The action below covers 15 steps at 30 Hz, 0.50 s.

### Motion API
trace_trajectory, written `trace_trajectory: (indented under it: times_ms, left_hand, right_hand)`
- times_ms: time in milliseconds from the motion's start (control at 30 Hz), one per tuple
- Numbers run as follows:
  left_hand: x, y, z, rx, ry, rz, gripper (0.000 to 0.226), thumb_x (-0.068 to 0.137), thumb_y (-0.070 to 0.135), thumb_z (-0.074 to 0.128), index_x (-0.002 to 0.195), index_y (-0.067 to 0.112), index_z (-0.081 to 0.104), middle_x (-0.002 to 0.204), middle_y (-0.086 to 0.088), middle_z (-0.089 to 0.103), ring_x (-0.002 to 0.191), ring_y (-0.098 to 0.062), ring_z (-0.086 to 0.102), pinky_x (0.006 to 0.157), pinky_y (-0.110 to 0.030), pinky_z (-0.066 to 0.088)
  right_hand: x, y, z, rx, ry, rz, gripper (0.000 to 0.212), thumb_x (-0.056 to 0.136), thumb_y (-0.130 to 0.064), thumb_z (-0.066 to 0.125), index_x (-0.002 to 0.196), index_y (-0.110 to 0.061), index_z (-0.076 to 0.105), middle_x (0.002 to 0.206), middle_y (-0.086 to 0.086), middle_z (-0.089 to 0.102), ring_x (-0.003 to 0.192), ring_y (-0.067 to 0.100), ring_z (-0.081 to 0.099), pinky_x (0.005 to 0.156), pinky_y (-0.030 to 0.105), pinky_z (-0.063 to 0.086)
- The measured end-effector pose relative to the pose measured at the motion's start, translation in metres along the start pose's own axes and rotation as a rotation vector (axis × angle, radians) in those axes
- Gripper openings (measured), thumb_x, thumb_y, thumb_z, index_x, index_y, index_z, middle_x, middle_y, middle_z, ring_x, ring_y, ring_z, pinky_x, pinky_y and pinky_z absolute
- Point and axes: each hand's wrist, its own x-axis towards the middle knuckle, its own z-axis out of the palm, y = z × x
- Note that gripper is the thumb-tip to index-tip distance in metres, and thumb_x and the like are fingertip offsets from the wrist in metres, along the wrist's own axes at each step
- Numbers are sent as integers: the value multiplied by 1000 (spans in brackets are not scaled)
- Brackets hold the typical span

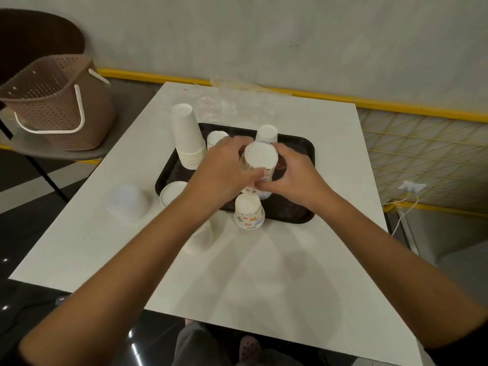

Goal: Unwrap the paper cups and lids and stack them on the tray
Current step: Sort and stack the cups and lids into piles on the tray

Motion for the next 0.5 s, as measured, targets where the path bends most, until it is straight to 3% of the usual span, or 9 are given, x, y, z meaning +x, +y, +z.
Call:
trace_trajectory:
  times_ms: [33, 133, 200, 367, 500]
  left_hand:
    - [6, 2, -9, 25, 7, 14, 60, 76, 25, 73, 130, 15, 48, 128, -3, 54, 113, -17, 53, 90, -24, 40]
    - [24, -1, -32, 58, 13, 15, 61, 75, 27, 75, 129, 15, 49, 126, -3, 56, 110, -16, 54, 84, -21, 39]
    - [37, -8, -43, 87, 5, 9, 61, 74, 28, 75, 128, 16, 49, 126, -3, 57, 108, -16, 56, 82, -21, 38]
    - [73, -31, -63, 64, -40, 13, 60, 74, 27, 75, 128, 16, 50, 129, -1, 56, 104, -12, 56, 82, -21, 39]
    - [100, -52, -67, 37, -96, 12, 59, 75, 24, 75, 128, 15, 50, 128, -1, 55, 96, -7, 52, 78, -18, 38]
  right_hand:
    - [8, -5, -1, -11, 12, -18, 70, 67, -23, 81, 129, -18, 49, 120, -3, 59, 108, 10, 54, 89, 18, 45]
    - [31, -19, 0, -24, 19, -40, 71, 68, -23, 81, 131, -18, 47, 120, -5, 57, 103, 4, 49, 77, 1, 40]
    - [47, -26, 4, -28, 9, -43, 71, 69, -22, 80, 131, -18, 46, 121, -5, 57, 101, 2, 47, 71, -1, 37]
    - [86, -32, 21, -22, 20, -7, 70, 71, -21, 79, 131, -16, 45, 127, 0, 57, 106, 10, 51, 84, 20, 41]
    - [111, -27, 35, -20, 39, 40, 69, 70, -20, 79, 131, -15, 46, 127, 3, 57, 113, 18, 54, 89, 24, 44]
